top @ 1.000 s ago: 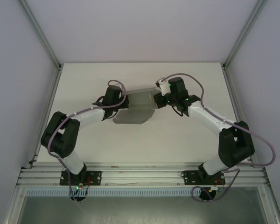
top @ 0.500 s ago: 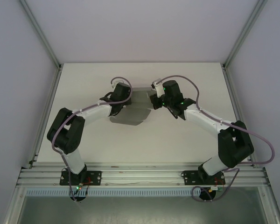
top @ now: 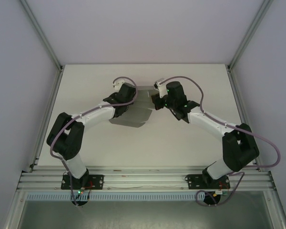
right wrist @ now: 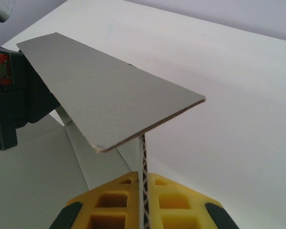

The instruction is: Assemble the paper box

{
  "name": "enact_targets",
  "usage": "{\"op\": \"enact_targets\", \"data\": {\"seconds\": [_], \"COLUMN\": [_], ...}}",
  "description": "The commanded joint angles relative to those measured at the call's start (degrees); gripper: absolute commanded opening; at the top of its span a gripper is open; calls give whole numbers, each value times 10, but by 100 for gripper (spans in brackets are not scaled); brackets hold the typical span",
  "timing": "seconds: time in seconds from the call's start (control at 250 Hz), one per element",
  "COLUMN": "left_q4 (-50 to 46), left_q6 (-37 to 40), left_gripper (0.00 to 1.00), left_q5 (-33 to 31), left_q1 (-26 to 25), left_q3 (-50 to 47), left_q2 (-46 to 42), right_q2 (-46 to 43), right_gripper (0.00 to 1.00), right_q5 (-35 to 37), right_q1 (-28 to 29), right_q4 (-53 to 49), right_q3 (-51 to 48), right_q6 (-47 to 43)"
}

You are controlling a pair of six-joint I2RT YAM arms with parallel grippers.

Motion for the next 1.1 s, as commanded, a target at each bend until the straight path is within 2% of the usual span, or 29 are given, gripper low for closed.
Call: {"op": "enact_targets", "data": {"seconds": [0.0,0.092,0.256,0.34,0.384,0.492,0.604,0.64,0.648,0.835,1.095], "left_q4": [-75,-48,76,105,117,156,162,161,160,167,167], "left_q6": [11,37,73,85,85,97,101,99,98,98,95], "left_gripper": [0,0,0,0,0,0,0,0,0,0,0], "left_q5": [-166,-108,34,79,97,141,140,134,133,132,131], "left_q1": [27,28,29,29,29,29,30,30,30,30,30], "left_q3": [-19,-31,-109,-128,-137,-163,-171,-173,-173,-176,-176], "left_q2": [10,-1,-76,-109,-122,-144,-144,-142,-142,-126,-118], "right_q2": [-37,-33,-30,-32,-35,-49,-88,-104,-108,-162,-55], "right_gripper": [0,0,0,4,10,38,79,98,100,100,100], "right_q5": [2,-1,0,-10,-25,-54,-56,-37,-33,87,117], "right_q1": [-8,-8,-10,-10,-11,-12,-15,-16,-16,-20,-23], "right_q4": [-9,-12,-4,4,4,2,5,13,15,47,-58], "right_q3": [-3,1,-5,-8,-11,-17,-31,-40,-42,-54,55], "right_q6": [11,10,18,24,24,31,40,51,54,98,111]}}
